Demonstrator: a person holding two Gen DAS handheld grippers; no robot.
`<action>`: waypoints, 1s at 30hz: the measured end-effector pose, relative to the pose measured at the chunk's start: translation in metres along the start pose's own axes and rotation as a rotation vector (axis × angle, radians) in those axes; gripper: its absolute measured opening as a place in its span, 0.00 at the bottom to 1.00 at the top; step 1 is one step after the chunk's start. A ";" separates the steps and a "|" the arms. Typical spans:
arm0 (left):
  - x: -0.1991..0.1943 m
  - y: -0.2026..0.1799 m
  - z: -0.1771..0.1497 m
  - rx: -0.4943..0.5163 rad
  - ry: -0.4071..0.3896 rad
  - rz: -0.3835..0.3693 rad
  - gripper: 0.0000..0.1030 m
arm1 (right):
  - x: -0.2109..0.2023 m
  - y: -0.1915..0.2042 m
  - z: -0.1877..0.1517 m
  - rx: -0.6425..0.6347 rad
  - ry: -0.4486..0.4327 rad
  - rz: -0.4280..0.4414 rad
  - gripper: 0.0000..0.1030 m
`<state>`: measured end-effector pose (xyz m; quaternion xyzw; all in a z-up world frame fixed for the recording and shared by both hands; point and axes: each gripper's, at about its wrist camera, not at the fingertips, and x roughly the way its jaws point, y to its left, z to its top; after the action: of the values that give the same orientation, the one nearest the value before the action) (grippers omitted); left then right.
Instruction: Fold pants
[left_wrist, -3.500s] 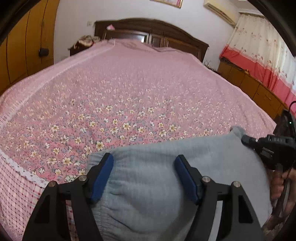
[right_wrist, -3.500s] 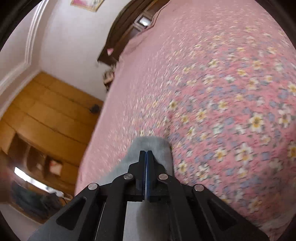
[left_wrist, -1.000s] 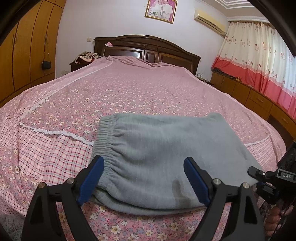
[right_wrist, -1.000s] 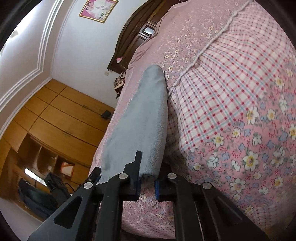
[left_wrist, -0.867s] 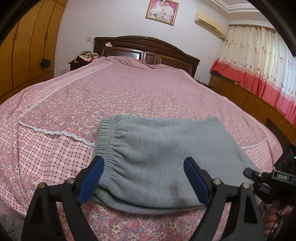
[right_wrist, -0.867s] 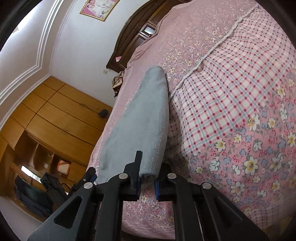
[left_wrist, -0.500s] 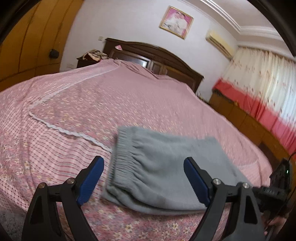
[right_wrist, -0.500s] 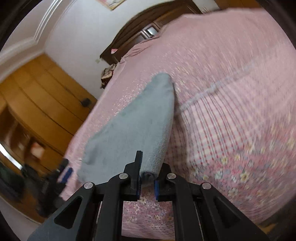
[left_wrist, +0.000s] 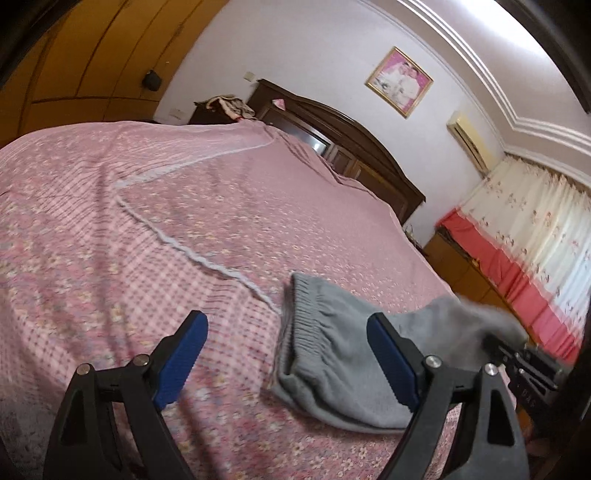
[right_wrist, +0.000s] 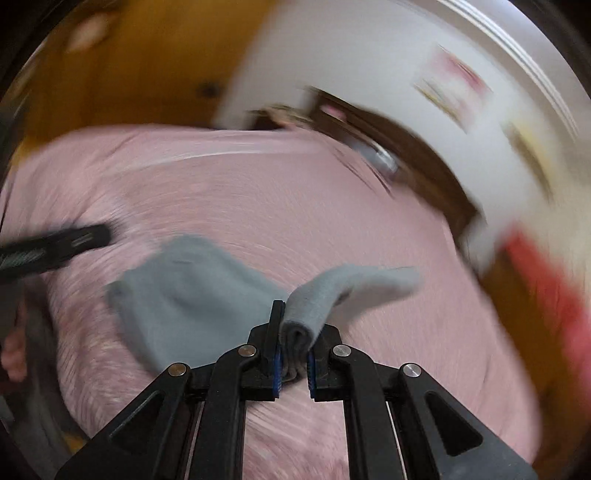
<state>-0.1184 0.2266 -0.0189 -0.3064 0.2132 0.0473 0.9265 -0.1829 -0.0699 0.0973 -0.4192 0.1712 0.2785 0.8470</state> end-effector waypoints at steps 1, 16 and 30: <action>-0.001 0.003 0.001 -0.010 -0.005 0.002 0.88 | 0.005 0.030 0.004 -0.114 -0.013 0.019 0.10; -0.022 0.039 -0.004 -0.130 0.018 -0.006 0.87 | 0.056 -0.052 -0.009 0.321 0.054 0.550 0.10; 0.010 -0.004 -0.066 -0.506 0.116 -0.584 0.21 | 0.023 -0.099 -0.039 0.531 -0.064 0.453 0.10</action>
<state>-0.1331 0.1847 -0.0683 -0.5752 0.1504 -0.1848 0.7825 -0.1057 -0.1430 0.1229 -0.1268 0.2997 0.4179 0.8482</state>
